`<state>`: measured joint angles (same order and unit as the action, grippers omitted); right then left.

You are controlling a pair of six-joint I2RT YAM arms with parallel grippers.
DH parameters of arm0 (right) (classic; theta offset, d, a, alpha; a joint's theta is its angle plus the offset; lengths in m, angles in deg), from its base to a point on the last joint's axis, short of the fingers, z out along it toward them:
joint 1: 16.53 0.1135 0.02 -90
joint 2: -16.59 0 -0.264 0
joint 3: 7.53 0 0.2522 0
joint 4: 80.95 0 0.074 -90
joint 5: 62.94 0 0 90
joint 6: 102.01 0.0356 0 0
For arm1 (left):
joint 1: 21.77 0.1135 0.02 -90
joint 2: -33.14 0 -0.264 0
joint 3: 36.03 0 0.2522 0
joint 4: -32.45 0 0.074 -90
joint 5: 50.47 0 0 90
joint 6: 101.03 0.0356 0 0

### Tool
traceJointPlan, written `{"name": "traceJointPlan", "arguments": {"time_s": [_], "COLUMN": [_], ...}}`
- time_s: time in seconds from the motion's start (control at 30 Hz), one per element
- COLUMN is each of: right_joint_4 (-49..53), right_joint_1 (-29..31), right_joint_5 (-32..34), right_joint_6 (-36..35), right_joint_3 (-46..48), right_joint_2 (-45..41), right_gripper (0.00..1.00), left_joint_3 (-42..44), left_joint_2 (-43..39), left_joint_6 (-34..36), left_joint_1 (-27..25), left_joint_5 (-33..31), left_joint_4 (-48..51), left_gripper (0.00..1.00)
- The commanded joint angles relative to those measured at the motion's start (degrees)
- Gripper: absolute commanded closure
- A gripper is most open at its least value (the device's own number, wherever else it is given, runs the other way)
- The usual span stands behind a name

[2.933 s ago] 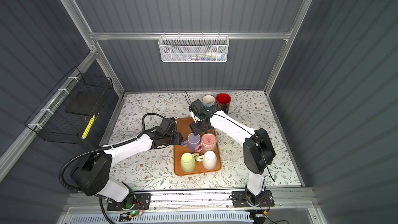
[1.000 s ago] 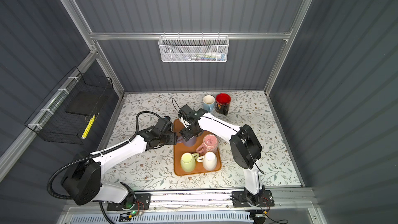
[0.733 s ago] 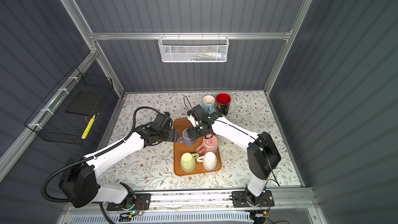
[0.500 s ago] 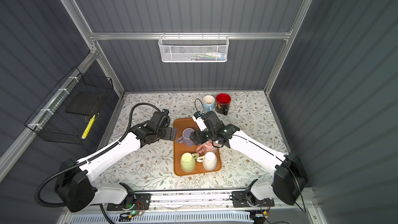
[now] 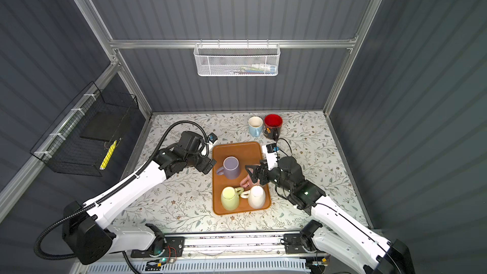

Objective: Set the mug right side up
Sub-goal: 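Release the purple mug and withdraw the right gripper while the left gripper moves above it, then lower the left gripper onto the purple mug's rim and close it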

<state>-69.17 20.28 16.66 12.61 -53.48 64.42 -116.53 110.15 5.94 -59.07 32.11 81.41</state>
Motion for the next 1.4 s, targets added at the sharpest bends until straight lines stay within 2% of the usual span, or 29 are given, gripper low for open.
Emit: {"name": "traceJointPlan", "arguments": {"time_s": [0.0, 0.23, 0.3, 0.37, 0.4, 0.87, 0.97, 1.03, 1.37], "right_joint_4": [-5.7, -7.1, -8.0, -8.0, -7.9, -8.7, -9.7, -10.1, -11.2], "right_joint_1": [-0.1, -0.2, -0.2, -0.2, -0.2, -0.8, -0.8, -1.0, -1.9], "right_joint_5": [-1.5, 0.5, 1.2, 1.3, 1.3, 3.6, 4.1, 4.9, 6.6], "right_joint_6": [3.9, 5.8, 6.3, 6.2, 6.0, 6.0, 6.6, 6.7, 6.7], "right_joint_3": [1.8, 5.3, 6.3, 6.6, 6.6, 8.4, 9.2, 9.7, 11.3], "right_joint_2": [-3.0, -9.9, -11.0, -11.4, -11.3, -11.7, -12.0, -12.1, -11.8], "right_gripper": [0.15, 0.17, 0.18, 0.20, 0.20, 0.30, 0.32, 0.33, 0.35], "left_joint_3": [-2.5, -2.6, -2.5, -2.5, -2.6, -6.0, -6.9, -8.7, -9.3], "left_joint_2": [2.0, 4.7, 5.6, 6.4, 6.8, 16.6, 19.1, 21.2, 25.3], "left_joint_6": [9.7, 16.0, 17.0, 18.3, 18.8, 22.8, 23.0, 23.4, 24.7], "left_joint_1": [0.3, 1.3, 1.7, 2.0, 2.0, 2.2, 2.2, 2.3, 2.5], "left_joint_5": [6.0, 5.7, 5.9, 6.6, 7.0, 11.7, 13.6, 14.8, 18.1], "left_joint_4": [6.1, 7.8, 7.7, 7.2, 7.0, 4.6, 5.0, 6.6, 5.9], "left_gripper": [0.07, 0.13, 0.18, 0.32, 0.35, 0.39, 0.42, 0.48, 0.54]}}
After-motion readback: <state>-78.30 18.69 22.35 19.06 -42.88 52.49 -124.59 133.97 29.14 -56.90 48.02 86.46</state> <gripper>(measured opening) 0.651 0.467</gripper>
